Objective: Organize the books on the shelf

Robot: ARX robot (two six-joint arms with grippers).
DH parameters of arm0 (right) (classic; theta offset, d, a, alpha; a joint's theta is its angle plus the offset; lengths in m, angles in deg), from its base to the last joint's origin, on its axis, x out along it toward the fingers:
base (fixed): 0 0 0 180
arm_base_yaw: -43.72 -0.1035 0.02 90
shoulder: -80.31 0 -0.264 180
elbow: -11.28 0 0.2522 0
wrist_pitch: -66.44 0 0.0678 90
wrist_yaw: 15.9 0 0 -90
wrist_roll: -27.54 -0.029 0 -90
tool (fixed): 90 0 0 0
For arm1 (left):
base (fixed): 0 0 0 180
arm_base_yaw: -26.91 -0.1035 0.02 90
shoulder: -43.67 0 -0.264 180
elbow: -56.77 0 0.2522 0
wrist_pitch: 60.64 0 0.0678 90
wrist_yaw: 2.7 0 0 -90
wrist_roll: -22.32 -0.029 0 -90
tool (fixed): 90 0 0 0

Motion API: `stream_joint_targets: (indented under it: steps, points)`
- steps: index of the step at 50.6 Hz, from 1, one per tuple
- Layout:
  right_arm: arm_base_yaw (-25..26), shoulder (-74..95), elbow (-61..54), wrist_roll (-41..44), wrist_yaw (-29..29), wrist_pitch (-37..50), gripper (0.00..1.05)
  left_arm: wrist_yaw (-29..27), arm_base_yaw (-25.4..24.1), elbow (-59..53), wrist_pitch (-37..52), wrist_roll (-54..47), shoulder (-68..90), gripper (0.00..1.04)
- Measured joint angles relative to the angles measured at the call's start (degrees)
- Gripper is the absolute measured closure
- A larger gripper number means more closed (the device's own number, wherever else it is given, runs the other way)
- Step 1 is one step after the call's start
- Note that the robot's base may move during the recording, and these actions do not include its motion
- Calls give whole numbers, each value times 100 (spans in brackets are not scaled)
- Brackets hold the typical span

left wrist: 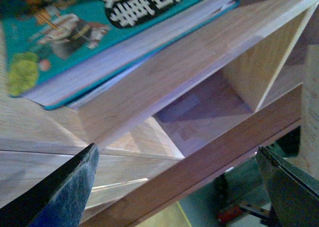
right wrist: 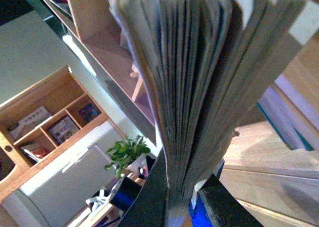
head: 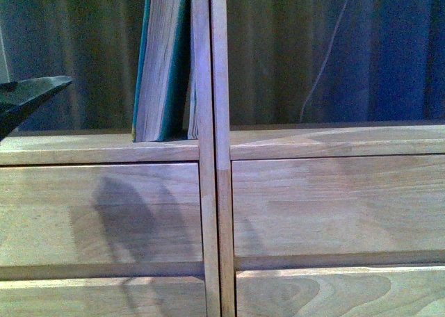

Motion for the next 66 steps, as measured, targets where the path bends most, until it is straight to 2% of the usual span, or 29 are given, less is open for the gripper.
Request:
stream_joint_targets:
  steps: [4, 18, 28, 40, 43, 52, 58, 62, 66]
  points:
    - [-409, 393, 120, 219, 136, -26, 97, -122, 367, 181, 155, 251, 133, 7]
    - [-938, 1255, 367, 262, 509, 177, 97, -267, 935, 319, 682, 439, 149, 7]
    - [-1467, 1392, 396, 313, 509, 219, 97, -297, 1132, 319, 664, 315, 162, 7]
    - [-1707, 1390, 341, 299, 625, 278, 97, -459, 1143, 428, 592, 186, 291, 8]
    - [-1738, 1394, 293, 260, 678, 275, 97, -540, 1161, 457, 579, 184, 323, 20]
    - [-1823, 1436, 286, 229, 769, 260, 97, -697, 1215, 468, 686, 243, 326, 41]
    - [-1976, 1475, 278, 214, 835, 245, 97, -839, 1261, 476, 761, 297, 313, 62]
    - [-2090, 1475, 227, 216, 765, 236, 82, -949, 1272, 487, 758, 361, 284, 76]
    - [-2203, 1478, 160, 227, 675, 234, 73, -1019, 1272, 496, 765, 391, 258, 84]
